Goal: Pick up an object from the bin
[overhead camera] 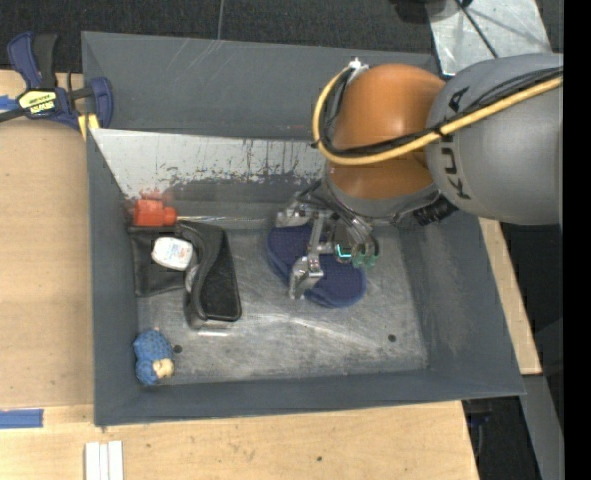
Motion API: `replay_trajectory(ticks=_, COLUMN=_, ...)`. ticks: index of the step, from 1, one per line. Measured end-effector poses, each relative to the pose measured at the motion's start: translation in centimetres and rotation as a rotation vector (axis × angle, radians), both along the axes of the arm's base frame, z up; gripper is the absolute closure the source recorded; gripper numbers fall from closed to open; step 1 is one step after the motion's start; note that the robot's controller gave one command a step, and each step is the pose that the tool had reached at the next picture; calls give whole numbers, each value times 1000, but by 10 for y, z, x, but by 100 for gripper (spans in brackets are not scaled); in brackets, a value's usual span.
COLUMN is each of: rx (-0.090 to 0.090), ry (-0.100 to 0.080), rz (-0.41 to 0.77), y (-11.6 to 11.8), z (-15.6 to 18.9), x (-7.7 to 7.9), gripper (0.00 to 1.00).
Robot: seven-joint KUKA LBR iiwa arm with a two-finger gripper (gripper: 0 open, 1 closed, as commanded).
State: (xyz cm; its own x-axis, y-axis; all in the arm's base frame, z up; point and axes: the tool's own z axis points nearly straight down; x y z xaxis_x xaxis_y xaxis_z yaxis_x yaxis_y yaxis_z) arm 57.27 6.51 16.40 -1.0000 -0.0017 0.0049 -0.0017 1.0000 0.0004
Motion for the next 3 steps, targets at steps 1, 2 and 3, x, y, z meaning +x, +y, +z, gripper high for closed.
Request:
replay_trajectory(ticks=1, rx=4, ry=-25, rz=-38, y=-62, z=-78, x=16, gripper=0)
replay_trajectory(ticks=2, rx=-1, ry=4, rz=-13, y=-60, z=-87, x=44, gripper=0)
replay_trajectory(ticks=3, rx=0, ry=-4, rz=-16, y=-60, z=-85, x=45, gripper=100)
